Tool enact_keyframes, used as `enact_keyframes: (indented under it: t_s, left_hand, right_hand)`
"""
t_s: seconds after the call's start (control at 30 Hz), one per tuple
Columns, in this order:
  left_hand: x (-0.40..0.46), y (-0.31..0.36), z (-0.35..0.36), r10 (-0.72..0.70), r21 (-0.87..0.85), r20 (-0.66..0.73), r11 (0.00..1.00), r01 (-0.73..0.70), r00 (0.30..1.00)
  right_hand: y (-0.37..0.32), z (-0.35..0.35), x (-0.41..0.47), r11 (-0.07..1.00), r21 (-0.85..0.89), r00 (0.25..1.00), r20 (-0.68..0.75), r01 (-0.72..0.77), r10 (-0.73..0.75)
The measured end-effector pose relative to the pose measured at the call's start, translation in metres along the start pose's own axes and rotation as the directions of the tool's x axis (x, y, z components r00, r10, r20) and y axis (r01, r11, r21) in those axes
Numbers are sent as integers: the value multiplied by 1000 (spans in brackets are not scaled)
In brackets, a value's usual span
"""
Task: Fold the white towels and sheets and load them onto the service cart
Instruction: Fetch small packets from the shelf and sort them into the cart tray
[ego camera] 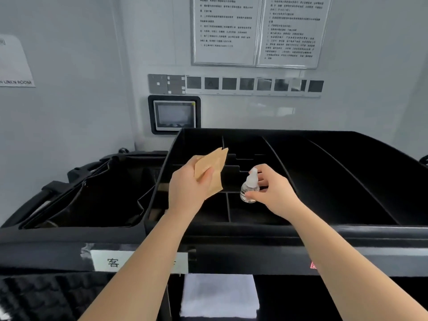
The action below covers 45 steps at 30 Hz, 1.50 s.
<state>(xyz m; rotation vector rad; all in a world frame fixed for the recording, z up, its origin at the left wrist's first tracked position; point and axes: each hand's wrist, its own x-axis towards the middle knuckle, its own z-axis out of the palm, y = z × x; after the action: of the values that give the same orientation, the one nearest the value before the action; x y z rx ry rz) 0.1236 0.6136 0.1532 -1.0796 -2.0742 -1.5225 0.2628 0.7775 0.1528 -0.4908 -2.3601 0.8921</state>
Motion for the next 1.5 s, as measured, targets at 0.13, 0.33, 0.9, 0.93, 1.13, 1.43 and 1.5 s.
enact_keyframes:
  t_s: [0.13,0.33,0.9,0.93,1.13,1.43,1.5]
  left_hand:
    - [1,-20,14,-27,-15,33,1000,27,999]
    - [3,-28,17,-19,-26,4,999,19,1000]
    - [1,-28,19,-56,26,-12,998,56,998]
    - [2,-28,19,-61,25,-12,998,61,998]
    - [3,-29,20,-88,23,-9,996,89,996]
    - [4,-28,20,-90,-6,-15,996,90,996]
    - [4,-27,20,-92,-33,2,995,92,996]
  right_hand:
    - [16,13,12,997,-63,990,135,-37,45]
    - [26,20,18,993,-117,978,207,-6,31]
    - [22,3,22,987,-149,989,141,56,-34]
    - [22,6,22,989,-137,990,136,53,-34]
    - [23,14,28,996,-72,983,178,51,-37]
    - [25,12,28,998,-47,979,201,29,-19]
    - [23,4,29,997,-61,990,134,48,-39]
